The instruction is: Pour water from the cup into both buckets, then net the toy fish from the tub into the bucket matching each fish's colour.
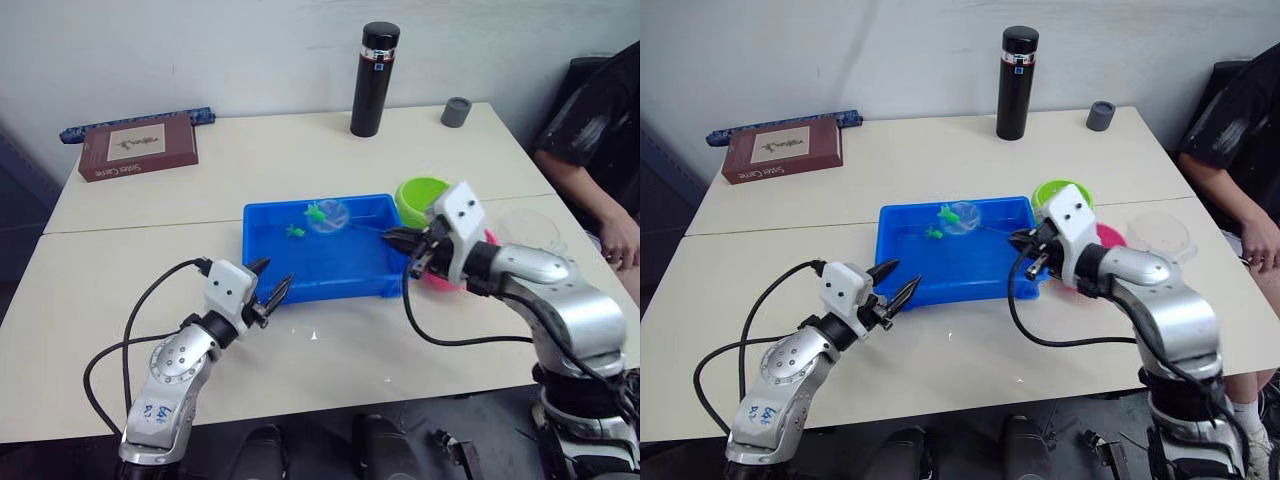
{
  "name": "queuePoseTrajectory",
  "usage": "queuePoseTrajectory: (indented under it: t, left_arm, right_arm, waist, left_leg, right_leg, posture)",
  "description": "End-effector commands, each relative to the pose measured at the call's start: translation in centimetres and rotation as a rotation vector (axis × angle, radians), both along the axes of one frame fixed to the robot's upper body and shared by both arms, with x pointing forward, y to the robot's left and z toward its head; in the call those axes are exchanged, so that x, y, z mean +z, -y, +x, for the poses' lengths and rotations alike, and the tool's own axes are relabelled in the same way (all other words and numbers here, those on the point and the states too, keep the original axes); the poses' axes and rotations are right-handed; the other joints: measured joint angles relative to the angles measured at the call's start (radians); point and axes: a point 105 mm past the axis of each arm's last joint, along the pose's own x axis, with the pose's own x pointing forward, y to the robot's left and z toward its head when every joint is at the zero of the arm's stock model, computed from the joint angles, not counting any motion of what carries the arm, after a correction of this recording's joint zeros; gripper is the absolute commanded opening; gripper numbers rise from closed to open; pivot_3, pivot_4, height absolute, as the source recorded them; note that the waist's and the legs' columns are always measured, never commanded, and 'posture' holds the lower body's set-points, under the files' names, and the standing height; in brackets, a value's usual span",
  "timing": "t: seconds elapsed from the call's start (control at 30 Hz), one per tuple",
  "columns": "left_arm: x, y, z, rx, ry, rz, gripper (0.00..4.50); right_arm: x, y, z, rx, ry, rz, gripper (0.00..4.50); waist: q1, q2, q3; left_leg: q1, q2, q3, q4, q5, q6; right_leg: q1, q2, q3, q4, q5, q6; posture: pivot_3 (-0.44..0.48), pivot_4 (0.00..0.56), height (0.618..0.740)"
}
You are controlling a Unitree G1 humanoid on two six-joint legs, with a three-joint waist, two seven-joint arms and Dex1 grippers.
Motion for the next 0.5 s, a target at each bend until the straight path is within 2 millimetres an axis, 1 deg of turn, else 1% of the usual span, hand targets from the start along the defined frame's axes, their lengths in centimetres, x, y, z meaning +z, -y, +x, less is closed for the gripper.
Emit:
queuePoseTrajectory:
  t: [0.03, 0.07, 0.2, 0.23, 0.37, 0.43, 0.5]
  left_arm:
    - [1.0, 0.7, -0.2, -0.055, 0.044, -0.012, 2.67]
    - [1.0, 0.8, -0.1, -0.061, 0.044, -0.013, 2.67]
    - [1.1, 1.3, 0.4, -0.098, 0.045, -0.011, 2.67]
    - [1.1, 1.3, 0.4, -0.104, 0.046, -0.011, 2.67]
    - [1.1, 1.7, 0.7, -0.132, 0.046, -0.012, 2.67]
    - [1.1, 1.7, 0.7, -0.138, 0.047, -0.013, 2.67]
    - [1.2, 1.7, 0.9, -0.139, 0.049, -0.011, 2.67]
  right_arm:
    - [2.1, 0.6, -1.1, -0.033, 0.071, 0.024, 0.0]
    - [2.2, 0.7, -1.2, -0.042, 0.074, 0.028, 0.0]
    - [3.2, 3.7, -0.7, -0.175, 0.117, 0.019, 0.0]
    - [3.3, 4.3, -0.7, -0.195, 0.123, 0.011, 0.0]
    - [3.1, 7.8, 0.0, -0.316, 0.154, -0.033, 0.0]
    - [3.0, 8.7, 0.2, -0.342, 0.165, -0.047, 0.0]
    - [2.8, 10.3, 0.6, -0.396, 0.187, -0.086, 0.0]
  waist:
    - [0.001, 0.0, 0.0]
    - [0.002, 0.0, 0.0]
    - [0.006, 0.0, 0.0]
    - [0.007, 0.0, 0.0]
    - [0.012, 0.0, 0.0]
    - [0.016, 0.0, 0.0]
    - [0.015, 0.0, 0.0]
  left_leg:
    - [0.0, 0.0, 0.0, 0.0, 0.0, 0.0]
    - [0.0, 0.0, 0.0, 0.0, 0.0, 0.0]
    - [0.0, -0.001, 0.0, 0.0, 0.0, 0.0]
    - [-0.001, -0.001, 0.0, 0.0, 0.0, 0.0]
    - [-0.001, -0.001, 0.0, 0.0, -0.001, 0.001]
    - [-0.002, -0.002, 0.001, 0.0, -0.001, 0.001]
    - [-0.001, -0.001, 0.003, 0.0, -0.001, 0.001]
  right_leg:
    - [0.0, 0.0, 0.0, 0.0, 0.0, 0.0]
    - [0.0, 0.0, 0.0, 0.0, 0.0, 0.0]
    - [0.0, -0.001, 0.0, -0.001, 0.0, 0.0]
    - [0.0, -0.001, -0.001, -0.001, 0.0, 0.0]
    - [0.001, 0.0, -0.001, -0.003, 0.0, 0.0]
    - [0.0, 0.0, -0.001, -0.003, 0.0, 0.0]
    - [0.0, 0.001, 0.0, -0.003, 0.0, 0.001]
  posture:
    - [0.0, 0.15, 0.74]
    - [0.0, 0.15, 0.74]
    - [0.0, 0.15, 0.74]
    - [0.0, 0.15, 0.74]
    - [0.0, 0.15, 0.74]
    - [0.0, 0.15, 0.74]
    - [0.0, 0.15, 0.74]
